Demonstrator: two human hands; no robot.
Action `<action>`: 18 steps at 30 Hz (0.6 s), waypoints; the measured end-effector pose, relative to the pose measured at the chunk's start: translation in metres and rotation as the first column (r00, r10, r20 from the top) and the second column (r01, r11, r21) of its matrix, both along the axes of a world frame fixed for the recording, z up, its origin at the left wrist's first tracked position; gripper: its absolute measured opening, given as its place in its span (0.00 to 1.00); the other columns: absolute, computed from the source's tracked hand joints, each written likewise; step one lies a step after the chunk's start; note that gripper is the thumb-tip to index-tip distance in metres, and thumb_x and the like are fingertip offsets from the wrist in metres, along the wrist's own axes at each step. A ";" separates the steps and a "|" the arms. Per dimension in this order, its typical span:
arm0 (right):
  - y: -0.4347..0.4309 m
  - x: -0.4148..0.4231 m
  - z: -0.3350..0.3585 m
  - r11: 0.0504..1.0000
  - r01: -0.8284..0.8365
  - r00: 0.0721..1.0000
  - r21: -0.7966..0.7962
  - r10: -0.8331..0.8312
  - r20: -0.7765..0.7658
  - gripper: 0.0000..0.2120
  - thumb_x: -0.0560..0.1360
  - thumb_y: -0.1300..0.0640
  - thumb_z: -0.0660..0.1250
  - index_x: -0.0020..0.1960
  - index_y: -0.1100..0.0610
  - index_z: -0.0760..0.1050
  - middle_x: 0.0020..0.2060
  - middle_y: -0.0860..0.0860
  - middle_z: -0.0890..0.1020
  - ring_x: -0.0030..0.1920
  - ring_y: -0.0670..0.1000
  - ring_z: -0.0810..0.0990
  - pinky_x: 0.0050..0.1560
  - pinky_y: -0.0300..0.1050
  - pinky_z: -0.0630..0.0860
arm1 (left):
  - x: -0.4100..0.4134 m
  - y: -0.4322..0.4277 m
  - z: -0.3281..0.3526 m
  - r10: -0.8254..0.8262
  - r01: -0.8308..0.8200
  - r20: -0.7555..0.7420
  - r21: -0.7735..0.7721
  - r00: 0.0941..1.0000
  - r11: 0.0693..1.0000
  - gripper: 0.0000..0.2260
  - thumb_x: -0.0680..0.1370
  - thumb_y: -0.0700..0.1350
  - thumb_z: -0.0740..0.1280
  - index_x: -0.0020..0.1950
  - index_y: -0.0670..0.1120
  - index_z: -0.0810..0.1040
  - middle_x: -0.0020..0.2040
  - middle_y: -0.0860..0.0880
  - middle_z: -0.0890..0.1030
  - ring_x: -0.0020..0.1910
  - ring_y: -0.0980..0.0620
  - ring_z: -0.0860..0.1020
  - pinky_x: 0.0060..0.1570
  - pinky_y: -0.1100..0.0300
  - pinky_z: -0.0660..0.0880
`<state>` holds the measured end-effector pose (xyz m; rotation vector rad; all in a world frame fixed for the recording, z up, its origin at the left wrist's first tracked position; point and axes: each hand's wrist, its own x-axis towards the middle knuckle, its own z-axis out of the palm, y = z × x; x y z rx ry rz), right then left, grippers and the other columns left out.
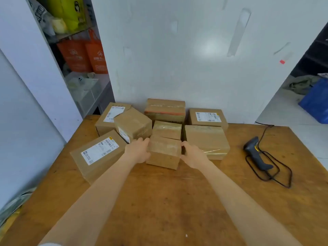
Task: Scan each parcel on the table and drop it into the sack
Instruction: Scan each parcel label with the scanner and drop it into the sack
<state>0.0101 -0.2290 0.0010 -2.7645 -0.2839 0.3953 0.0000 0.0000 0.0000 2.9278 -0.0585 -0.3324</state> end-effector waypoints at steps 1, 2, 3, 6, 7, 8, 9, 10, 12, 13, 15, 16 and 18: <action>0.005 0.004 -0.003 1.000 0.014 1.000 -0.021 -0.014 -0.005 0.26 0.78 0.51 0.63 0.74 0.51 0.59 0.61 0.56 0.76 0.58 0.57 0.77 0.56 0.54 0.77 | 0.006 0.002 -0.002 0.001 -0.001 -0.013 0.004 1.000 1.000 0.22 0.78 0.51 0.62 0.71 0.49 0.65 0.64 0.45 0.72 0.61 0.42 0.73 0.52 0.49 0.73; 0.008 0.010 -0.008 0.999 0.027 1.000 -0.029 -0.027 -0.007 0.27 0.79 0.51 0.63 0.74 0.51 0.58 0.60 0.56 0.76 0.57 0.57 0.77 0.55 0.54 0.78 | 0.013 0.004 -0.006 0.002 -0.002 -0.026 0.003 1.000 1.000 0.23 0.78 0.51 0.62 0.72 0.49 0.63 0.65 0.45 0.71 0.61 0.42 0.73 0.51 0.49 0.73; 0.011 0.012 -0.013 0.999 0.036 0.999 -0.032 -0.037 -0.026 0.27 0.78 0.51 0.63 0.74 0.51 0.57 0.59 0.56 0.76 0.56 0.57 0.78 0.54 0.54 0.78 | 0.018 0.005 -0.010 -0.002 0.002 -0.056 0.005 0.998 1.000 0.26 0.78 0.51 0.62 0.74 0.50 0.60 0.66 0.44 0.70 0.61 0.41 0.73 0.51 0.49 0.73; 0.020 0.018 -0.027 0.998 0.062 0.993 0.031 -0.059 -0.100 0.32 0.77 0.51 0.66 0.75 0.49 0.53 0.56 0.55 0.77 0.54 0.57 0.78 0.53 0.55 0.78 | 0.028 0.003 -0.022 -0.022 0.015 -0.139 -0.045 0.990 0.999 0.34 0.78 0.51 0.63 0.79 0.52 0.48 0.70 0.43 0.68 0.63 0.40 0.74 0.53 0.48 0.74; 0.022 0.019 -0.030 0.996 0.068 0.991 0.058 -0.061 -0.115 0.34 0.77 0.51 0.66 0.76 0.48 0.51 0.56 0.55 0.77 0.53 0.57 0.79 0.53 0.55 0.78 | 0.029 0.002 -0.024 -0.019 0.006 -0.159 -0.081 0.987 0.997 0.36 0.78 0.50 0.63 0.79 0.51 0.45 0.70 0.43 0.68 0.63 0.40 0.74 0.55 0.47 0.75; 0.024 0.021 -0.032 0.995 0.072 0.992 0.070 -0.064 -0.112 0.36 0.77 0.51 0.66 0.76 0.47 0.49 0.56 0.56 0.77 0.53 0.57 0.79 0.53 0.54 0.78 | 0.031 0.001 -0.026 -0.014 -0.006 -0.167 -0.114 0.986 0.993 0.37 0.77 0.48 0.63 0.79 0.51 0.44 0.70 0.43 0.67 0.62 0.39 0.74 0.56 0.46 0.75; 0.026 0.021 -0.035 0.994 0.081 0.991 0.074 -0.073 -0.109 0.37 0.77 0.51 0.67 0.76 0.47 0.47 0.57 0.56 0.77 0.54 0.58 0.79 0.53 0.54 0.77 | 0.031 -0.001 -0.027 -0.008 -0.018 -0.175 -0.146 0.985 0.989 0.38 0.77 0.47 0.64 0.79 0.50 0.43 0.70 0.42 0.67 0.62 0.39 0.74 0.57 0.46 0.75; 0.027 0.022 -0.038 0.993 0.087 0.992 0.081 -0.079 -0.097 0.37 0.77 0.51 0.67 0.76 0.47 0.47 0.58 0.57 0.77 0.54 0.58 0.78 0.53 0.53 0.77 | 0.032 -0.002 -0.029 -0.004 -0.026 -0.172 -0.174 0.985 0.984 0.38 0.77 0.47 0.65 0.79 0.50 0.43 0.70 0.42 0.67 0.61 0.39 0.74 0.57 0.46 0.75; 0.028 0.022 -0.041 0.991 0.099 0.992 0.095 -0.091 -0.086 0.37 0.76 0.51 0.67 0.76 0.47 0.48 0.58 0.58 0.77 0.54 0.58 0.78 0.52 0.52 0.77 | 0.030 -0.006 -0.030 0.016 -0.048 -0.154 -0.209 0.988 0.977 0.39 0.76 0.46 0.65 0.79 0.49 0.44 0.69 0.40 0.68 0.61 0.38 0.74 0.58 0.46 0.75; 0.028 0.022 -0.041 0.990 0.101 0.992 0.099 -0.093 -0.085 0.36 0.76 0.51 0.67 0.76 0.48 0.48 0.57 0.58 0.78 0.53 0.58 0.79 0.51 0.51 0.77 | 0.028 -0.007 -0.030 0.026 -0.059 -0.150 -0.222 0.988 0.973 0.39 0.76 0.47 0.66 0.79 0.49 0.45 0.69 0.40 0.68 0.61 0.38 0.74 0.58 0.46 0.74; 0.028 0.019 -0.041 0.990 0.101 0.992 0.101 -0.093 -0.084 0.35 0.76 0.51 0.67 0.76 0.49 0.50 0.55 0.57 0.79 0.50 0.56 0.79 0.48 0.50 0.78 | 0.025 -0.010 -0.030 0.047 -0.083 -0.151 -0.243 0.987 0.967 0.39 0.76 0.48 0.66 0.79 0.49 0.45 0.68 0.40 0.68 0.61 0.38 0.74 0.58 0.46 0.74; 0.028 0.017 -0.041 0.990 0.098 0.992 0.102 -0.089 -0.084 0.35 0.76 0.51 0.67 0.76 0.50 0.50 0.54 0.57 0.79 0.49 0.55 0.79 0.47 0.49 0.78 | 0.023 -0.012 -0.030 0.053 -0.091 -0.153 -0.253 0.987 0.963 0.39 0.76 0.49 0.66 0.79 0.49 0.44 0.67 0.40 0.69 0.61 0.38 0.74 0.58 0.46 0.74; 0.026 0.011 -0.039 0.990 0.095 0.993 0.101 -0.086 -0.087 0.36 0.77 0.51 0.67 0.76 0.50 0.49 0.55 0.57 0.79 0.49 0.55 0.79 0.47 0.48 0.78 | 0.016 -0.016 -0.029 0.073 -0.116 -0.162 -0.278 0.984 0.954 0.39 0.76 0.50 0.66 0.79 0.50 0.44 0.67 0.39 0.69 0.60 0.39 0.75 0.58 0.46 0.75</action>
